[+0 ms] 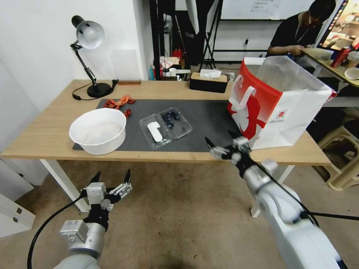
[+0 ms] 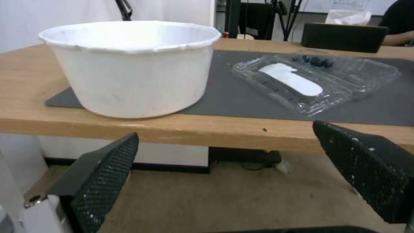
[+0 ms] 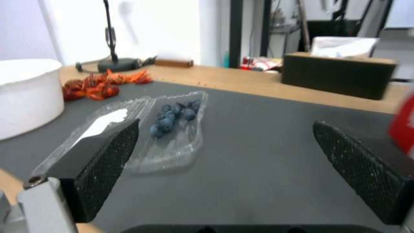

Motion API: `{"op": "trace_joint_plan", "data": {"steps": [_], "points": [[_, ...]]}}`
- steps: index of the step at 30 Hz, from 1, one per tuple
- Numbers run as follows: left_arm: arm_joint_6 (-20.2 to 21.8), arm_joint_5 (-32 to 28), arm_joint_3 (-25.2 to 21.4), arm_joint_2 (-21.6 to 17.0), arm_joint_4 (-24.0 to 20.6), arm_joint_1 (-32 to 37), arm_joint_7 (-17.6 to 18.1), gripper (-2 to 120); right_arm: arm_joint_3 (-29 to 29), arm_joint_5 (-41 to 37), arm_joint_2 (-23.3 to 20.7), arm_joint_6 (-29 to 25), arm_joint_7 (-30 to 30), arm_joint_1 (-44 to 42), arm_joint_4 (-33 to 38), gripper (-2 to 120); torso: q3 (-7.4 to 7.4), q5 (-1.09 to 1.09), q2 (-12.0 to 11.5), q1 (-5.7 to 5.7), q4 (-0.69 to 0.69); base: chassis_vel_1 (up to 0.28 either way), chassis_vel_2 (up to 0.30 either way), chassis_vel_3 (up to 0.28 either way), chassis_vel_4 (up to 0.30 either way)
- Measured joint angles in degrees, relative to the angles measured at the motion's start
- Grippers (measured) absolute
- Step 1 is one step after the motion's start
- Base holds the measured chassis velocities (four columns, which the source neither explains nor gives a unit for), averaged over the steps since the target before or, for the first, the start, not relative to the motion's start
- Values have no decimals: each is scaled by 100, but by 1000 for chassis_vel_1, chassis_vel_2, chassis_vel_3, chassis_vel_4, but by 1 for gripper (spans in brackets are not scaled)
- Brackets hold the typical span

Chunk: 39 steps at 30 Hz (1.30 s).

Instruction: Close the takeout container lid, then place the container into the takeout bag.

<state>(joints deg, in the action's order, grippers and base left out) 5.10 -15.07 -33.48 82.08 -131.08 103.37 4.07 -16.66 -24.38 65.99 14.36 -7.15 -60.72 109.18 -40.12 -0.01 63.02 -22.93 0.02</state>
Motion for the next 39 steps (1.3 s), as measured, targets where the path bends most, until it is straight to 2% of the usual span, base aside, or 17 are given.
{"op": "trace_joint_plan", "data": {"steps": [2, 3, 4, 6, 7, 10, 11, 14, 18, 26, 39], "points": [[-13, 0, -20, 21, 26, -5, 6, 100, 368, -77, -8, 284, 229, 447, -276, 100, 0, 1, 0, 0, -2, 0, 0, 0, 0], [-36, 0, -33, 25, 57, -7, 13, 100, 594, -107, 9, 594, 424, 762, -438, 100, 0, 0, 0, 0, -2, 0, 0, 0, 0], [-36, 0, -33, 25, 57, -7, 13, 100, 594, -107, 9, 594, 424, 762, -438, 100, 0, 0, 0, 0, -2, 0, 0, 0, 0], [-83, 0, -51, 27, 107, -7, 27, 100, 885, -122, 62, 1053, 651, 1239, -681, 100, 1, 0, 0, 0, -1, 0, 0, 0, 0], [-83, 0, -51, 27, 107, -7, 27, 100, 885, -122, 62, 1053, 651, 1239, -681, 100, 1, 0, 0, 0, -1, 0, 0, 0, 0], [-118, -4, -75, 32, 136, 6, 45, 100, 1364, -267, 215, 1823, 947, 2078, -1091, 100, 1, -1, 0, 0, -1, 0, 0, 0, 0], [-118, -4, -75, 32, 136, 6, 45, 100, 1364, -267, 215, 1823, 947, 2078, -1091, 100, 1, -1, 0, 0, -1, 0, 0, 0, 0], [-143, -3, -82, 45, 154, 8, 61, 100, 1629, -585, 339, 2637, 1172, 2556, -1310, 100, 1, -2, 0, 0, -2, 0, 0, 0, 0], [-149, 1, -78, 53, 169, 9, 67, 100, 1851, -685, 358, 2823, 1231, 2802, -1525, 100, 1, 0, 0, 0, -2, 0, 0, 0, 0], [-158, -6, -67, 22, 231, -12, 85, 100, 2242, -680, 309, 2826, 1199, 3135, -2029, 100, 1, 0, 1, 0, -2, 0, 0, 0, 0], [-251, -7, -60, 26, 245, 2, 117, 100, 2436, -593, 350, 2795, 1145, 3445, -2378, 100, 1, 1, 1, 1, -2, 0, 0, 0, 0]]}}
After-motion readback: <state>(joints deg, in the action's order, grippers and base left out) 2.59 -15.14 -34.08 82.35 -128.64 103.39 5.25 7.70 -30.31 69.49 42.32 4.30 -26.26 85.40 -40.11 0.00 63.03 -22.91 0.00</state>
